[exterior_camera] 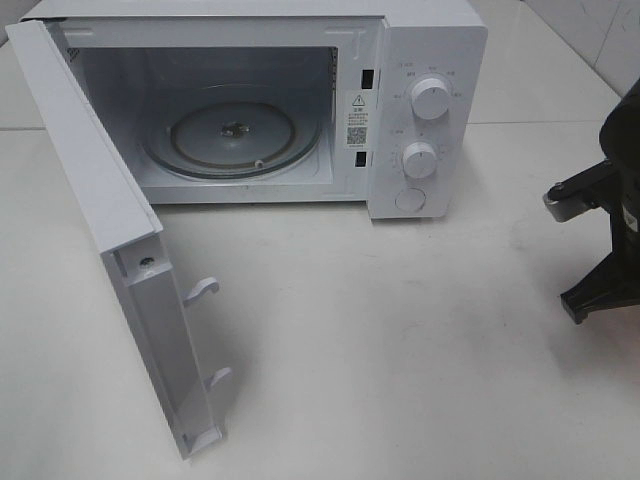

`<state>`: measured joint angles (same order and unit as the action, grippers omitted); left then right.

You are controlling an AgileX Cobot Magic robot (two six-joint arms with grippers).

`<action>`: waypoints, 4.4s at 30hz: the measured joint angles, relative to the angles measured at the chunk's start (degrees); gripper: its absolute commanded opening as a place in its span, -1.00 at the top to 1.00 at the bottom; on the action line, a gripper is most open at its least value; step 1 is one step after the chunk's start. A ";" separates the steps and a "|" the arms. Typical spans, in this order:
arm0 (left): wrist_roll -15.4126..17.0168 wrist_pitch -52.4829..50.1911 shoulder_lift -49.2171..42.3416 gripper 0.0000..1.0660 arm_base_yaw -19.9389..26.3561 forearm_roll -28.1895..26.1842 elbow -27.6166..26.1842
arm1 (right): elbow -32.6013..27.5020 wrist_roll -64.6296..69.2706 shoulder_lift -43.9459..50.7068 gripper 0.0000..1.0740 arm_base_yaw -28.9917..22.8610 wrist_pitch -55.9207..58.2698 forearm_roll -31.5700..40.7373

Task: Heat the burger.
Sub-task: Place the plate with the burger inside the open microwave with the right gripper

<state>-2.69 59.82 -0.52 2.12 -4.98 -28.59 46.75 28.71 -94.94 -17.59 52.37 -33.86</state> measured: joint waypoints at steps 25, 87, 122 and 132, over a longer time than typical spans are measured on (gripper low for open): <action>0.00 0.00 0.00 -0.93 0.00 0.00 0.00 | -2.46 -0.06 8.19 0.99 -18.11 3.09 0.00; 0.00 0.00 0.00 -0.93 0.00 0.00 0.00 | -2.75 -33.12 8.42 0.99 -49.73 -1.49 -6.13; 0.00 0.00 0.00 -0.93 0.00 0.00 0.00 | -2.92 -61.65 8.42 0.98 -37.36 -19.14 -5.50; 0.00 0.00 0.00 -0.93 0.00 0.00 0.00 | -2.92 -82.10 8.42 0.98 -29.74 -27.50 3.67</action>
<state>-2.69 59.82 -0.52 2.12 -4.98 -28.59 43.83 -53.40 -86.52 -47.33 24.87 -30.19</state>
